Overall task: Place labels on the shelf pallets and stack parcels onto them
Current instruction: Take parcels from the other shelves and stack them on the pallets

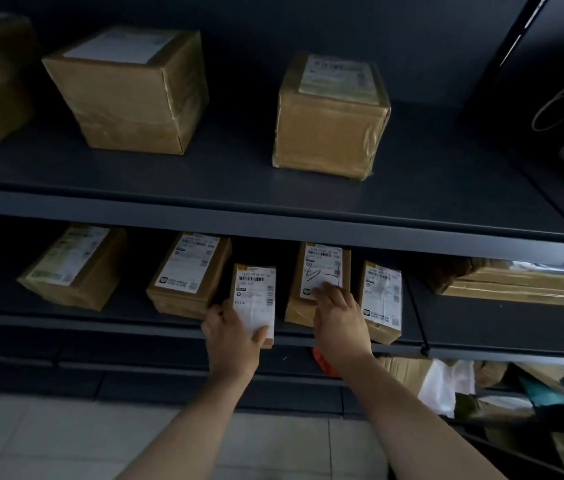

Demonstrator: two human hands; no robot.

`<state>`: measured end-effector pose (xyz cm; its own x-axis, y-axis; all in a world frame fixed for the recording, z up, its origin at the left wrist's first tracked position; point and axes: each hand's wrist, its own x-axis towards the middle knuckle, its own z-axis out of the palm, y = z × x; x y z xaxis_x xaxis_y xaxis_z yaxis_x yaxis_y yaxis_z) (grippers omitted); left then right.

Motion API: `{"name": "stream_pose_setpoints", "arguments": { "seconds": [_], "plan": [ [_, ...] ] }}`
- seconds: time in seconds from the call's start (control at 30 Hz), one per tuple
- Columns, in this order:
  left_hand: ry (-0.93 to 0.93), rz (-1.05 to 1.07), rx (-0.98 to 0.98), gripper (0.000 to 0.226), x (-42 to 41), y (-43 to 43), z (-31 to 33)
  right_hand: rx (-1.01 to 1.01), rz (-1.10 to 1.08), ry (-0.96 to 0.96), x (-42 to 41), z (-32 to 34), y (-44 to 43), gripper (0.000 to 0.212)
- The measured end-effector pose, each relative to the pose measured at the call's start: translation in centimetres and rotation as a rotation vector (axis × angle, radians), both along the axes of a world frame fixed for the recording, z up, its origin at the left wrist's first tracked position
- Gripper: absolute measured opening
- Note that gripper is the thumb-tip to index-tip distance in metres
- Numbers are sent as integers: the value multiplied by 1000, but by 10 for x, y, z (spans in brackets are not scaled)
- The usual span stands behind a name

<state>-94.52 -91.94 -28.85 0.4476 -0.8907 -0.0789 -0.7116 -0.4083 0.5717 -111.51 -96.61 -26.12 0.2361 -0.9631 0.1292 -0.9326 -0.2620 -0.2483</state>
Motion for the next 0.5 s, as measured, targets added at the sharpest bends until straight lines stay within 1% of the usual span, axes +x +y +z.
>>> {"name": "stream_pose_setpoints", "arguments": {
  "seconds": [0.07, 0.17, 0.23, 0.3, 0.33, 0.37, 0.4, 0.43, 0.5],
  "plan": [
    [94, 10, 2, 84, -1, -1, -3, 2, 15, -30, -3, 1, -2, 38],
    [371, 43, 13, 81, -1, -2, -9, 11, 51, -86, -10, 5, -9, 38],
    [525, 85, 22, 90, 1, -1, -10, 20, 52, -155, -17, 8, -14, 33],
    [543, 78, 35, 110, 2, -1, -11, 11, -10, -214, -29, 8, -16, 28],
    [518, 64, 48, 119, 2, -1, -11, 28, -73, -226, -36, 9, -17, 28],
    [487, 52, 54, 123, 1, 0, -10, 71, -152, -219, -44, 10, -17, 33],
    [461, 47, 52, 123, 0, 2, -9, 127, -232, -195, -51, 11, -17, 40],
    [439, 47, 34, 117, -1, 4, -6, 186, -294, -171, -59, 11, -18, 48],
    [410, 44, -40, 101, -4, 9, -1, 257, -362, -185, -70, 11, -18, 55]
  ]
}}
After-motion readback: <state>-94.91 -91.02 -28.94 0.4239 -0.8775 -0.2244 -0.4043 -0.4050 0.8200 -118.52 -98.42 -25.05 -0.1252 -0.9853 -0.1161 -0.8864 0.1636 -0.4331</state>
